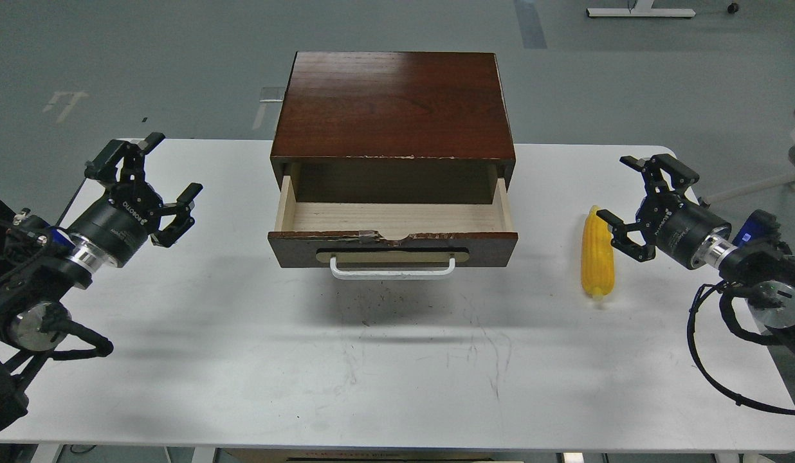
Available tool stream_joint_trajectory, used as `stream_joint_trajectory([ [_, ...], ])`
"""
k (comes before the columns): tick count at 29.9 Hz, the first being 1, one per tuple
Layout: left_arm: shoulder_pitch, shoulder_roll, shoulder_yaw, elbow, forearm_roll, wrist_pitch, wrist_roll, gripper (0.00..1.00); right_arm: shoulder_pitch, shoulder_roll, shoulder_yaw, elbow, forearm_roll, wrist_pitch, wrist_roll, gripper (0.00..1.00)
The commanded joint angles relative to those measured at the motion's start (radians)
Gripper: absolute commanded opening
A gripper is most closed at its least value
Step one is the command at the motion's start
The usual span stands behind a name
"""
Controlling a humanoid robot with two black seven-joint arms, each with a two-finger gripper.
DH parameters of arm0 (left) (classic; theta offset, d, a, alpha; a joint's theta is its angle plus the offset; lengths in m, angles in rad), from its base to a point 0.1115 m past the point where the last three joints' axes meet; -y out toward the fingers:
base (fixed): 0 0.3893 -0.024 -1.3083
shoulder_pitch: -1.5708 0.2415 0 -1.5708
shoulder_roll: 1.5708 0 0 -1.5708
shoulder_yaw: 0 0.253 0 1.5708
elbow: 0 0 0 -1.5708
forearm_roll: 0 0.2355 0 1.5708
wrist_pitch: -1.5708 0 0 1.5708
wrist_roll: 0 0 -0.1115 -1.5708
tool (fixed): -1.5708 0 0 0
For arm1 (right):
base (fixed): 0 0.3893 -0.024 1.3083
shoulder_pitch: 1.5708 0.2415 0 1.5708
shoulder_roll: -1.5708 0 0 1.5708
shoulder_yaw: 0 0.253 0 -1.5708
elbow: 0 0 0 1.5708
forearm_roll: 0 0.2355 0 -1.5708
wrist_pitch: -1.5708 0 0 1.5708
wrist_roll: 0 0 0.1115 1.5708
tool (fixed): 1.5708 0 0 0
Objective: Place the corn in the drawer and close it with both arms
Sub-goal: 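Move the right gripper toward the yellow corn cob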
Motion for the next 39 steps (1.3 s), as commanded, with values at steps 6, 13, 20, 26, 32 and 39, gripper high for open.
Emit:
stream_joint_trajectory([
  [6, 0.0, -0.001, -0.005, 0.003, 0.005, 0.0, 0.011, 1.0, 0.0, -0.006, 0.007, 0.001, 0.0, 0.0, 0.008, 1.0],
  [13, -0.017, 0.017, 0.008, 0.012, 0.005, 0.0, 0.002, 1.0, 0.044, -0.047, -0.004, 0.001, -0.029, 0.0, 0.093, 1.0],
  [20, -0.041, 0.022, 0.012, 0.012, 0.009, 0.0, 0.002, 1.0, 0.156, -0.151, -0.039, 0.028, -0.432, 0.0, 0.113, 1.0],
  [26, -0.041, 0.02, 0.012, 0.005, 0.011, 0.0, -0.001, 1.0, 0.198, -0.224, -0.083, 0.056, -0.779, 0.0, 0.113, 1.0],
  [32, -0.041, 0.017, 0.012, 0.002, 0.011, 0.0, -0.001, 1.0, 0.236, -0.218, -0.209, 0.05, -1.025, 0.0, 0.112, 1.0],
  [39, -0.04, 0.009, 0.012, -0.002, 0.032, 0.0, -0.001, 1.0, 0.336, -0.129, -0.496, -0.032, -1.089, -0.079, 0.107, 1.0],
])
